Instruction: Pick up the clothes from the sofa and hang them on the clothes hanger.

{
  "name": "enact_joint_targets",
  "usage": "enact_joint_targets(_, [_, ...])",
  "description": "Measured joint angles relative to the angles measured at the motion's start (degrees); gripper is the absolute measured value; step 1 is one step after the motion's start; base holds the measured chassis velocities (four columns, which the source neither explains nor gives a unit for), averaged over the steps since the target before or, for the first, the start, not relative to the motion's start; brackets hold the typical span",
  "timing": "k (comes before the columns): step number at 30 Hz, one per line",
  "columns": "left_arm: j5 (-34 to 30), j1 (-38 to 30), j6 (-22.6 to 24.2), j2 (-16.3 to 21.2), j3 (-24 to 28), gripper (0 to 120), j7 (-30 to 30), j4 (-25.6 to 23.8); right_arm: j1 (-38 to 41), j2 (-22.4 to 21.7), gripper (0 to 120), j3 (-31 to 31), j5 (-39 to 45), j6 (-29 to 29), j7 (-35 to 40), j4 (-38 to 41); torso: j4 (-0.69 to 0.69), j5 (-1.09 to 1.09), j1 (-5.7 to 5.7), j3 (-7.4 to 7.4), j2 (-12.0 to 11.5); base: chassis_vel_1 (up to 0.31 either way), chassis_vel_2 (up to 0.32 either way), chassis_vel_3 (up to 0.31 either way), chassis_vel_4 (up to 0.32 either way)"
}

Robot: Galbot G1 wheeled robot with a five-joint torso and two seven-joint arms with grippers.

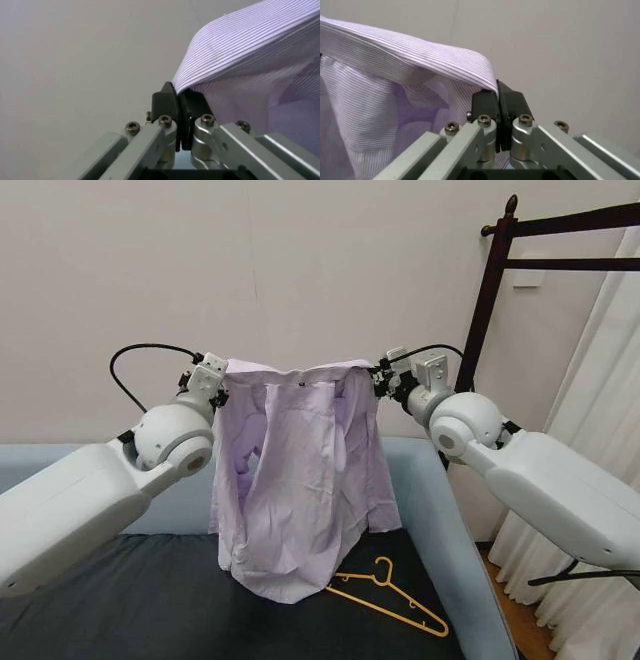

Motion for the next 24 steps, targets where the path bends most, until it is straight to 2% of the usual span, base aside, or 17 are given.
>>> enact_joint_targets(3, [-2.8, 5.1, 0.0, 6.3, -7.1, 0, -1.1, -8.0, -2.3, -3.1, 0, 2.5, 2.7, -1.4, 1.0, 7.3, 0.03, -0.02, -0.01, -0.01, 0.0, 0.000, 0.000, 0.000, 0.000])
enact_joint_targets(4, [-2.8, 5.1, 0.0, 6.3, -7.1, 0, -1.1, -8.0, -2.3, -3.1, 0, 2.5, 2.7, -1.4, 1.0, 7.3, 0.03, -0.02, -0.01, -0.01, 0.0, 0.000, 0.000, 0.000, 0.000])
enact_joint_targets(5, [-4.1, 7.9, -0.1, 9.3, -11.5, 0, -1.5, -12.3, -3.2, -4.2, 0, 3.5, 3.7, -2.2, 1.4, 9.7, 0.03, 0.01, -0.01, -0.02, 0.0, 0.000, 0.000, 0.000, 0.000])
enact_joint_targets(7, [-5.4, 13.0, -0.3, 13.4, -17.6, 0, -1.5, -16.9, -3.7, -4.7, 0, 4.3, 5.3, -2.9, 2.2, 11.7, -0.04, 0.02, -0.01, -0.02, 0.0, 0.000, 0.000, 0.000, 0.000])
enact_joint_targets(8, [-5.4, 13.0, -0.3, 13.4, -17.6, 0, -1.5, -16.9, -3.7, -4.7, 0, 4.3, 5.3, -2.9, 2.2, 11.7, -0.04, 0.02, -0.01, -0.02, 0.0, 0.000, 0.000, 0.000, 0.000])
enact_joint_targets(9, [-6.6, 17.0, -0.4, 16.7, -21.4, 0, -1.4, -19.7, -3.8, -4.7, 0, 4.6, 6.1, -3.4, 2.5, 12.6, 0.01, 0.00, -0.01, -0.01, 0.0, 0.000, 0.000, 0.000, 0.000])
enact_joint_targets(11, [-8.8, 21.9, -1.5, 21.9, -25.6, 0, -1.0, -23.3, -4.0, -5.1, 0, 5.3, 7.2, -3.8, 2.9, 13.9, 0.06, 0.01, -0.01, -0.02, 0.0, 0.000, 0.000, 0.000, 0.000])
enact_joint_targets(14, [-10.2, 22.8, -1.7, 24.1, -26.7, 0, -1.0, -25.2, -4.1, -5.5, 0, 5.7, 8.1, -4.4, 3.7, 15.0, 0.06, 0.01, -0.01, -0.01, 0.0, 0.000, 0.000, 0.000, 0.000])
enact_joint_targets(17, [-9.7, 22.7, -1.7, 24.4, -26.6, 0, -0.9, -25.7, -4.3, -5.8, 0, 5.7, 8.3, -4.7, 3.9, 16.0, 0.00, 0.01, -0.02, -0.01, 0.0, 0.000, 0.000, 0.000, 0.000])
enact_joint_targets(20, [-9.3, 22.8, -1.7, 23.8, -26.0, 0, -0.8, -25.3, -4.4, -5.8, 0, 5.6, 8.4, -5.0, 4.0, 16.3, -0.01, 0.02, -0.01, 0.00, 0.0, 0.000, 0.000, 0.000, 0.000])
enact_joint_targets(24, [-7.4, 23.8, -1.7, 19.5, -23.1, 0, -0.8, -21.7, -5.3, -5.1, 0, 5.4, 10.5, -6.1, 5.0, 16.5, 0.04, 0.01, 0.00, 0.01, 0.0, 0.000, 0.000, 0.000, 0.000])
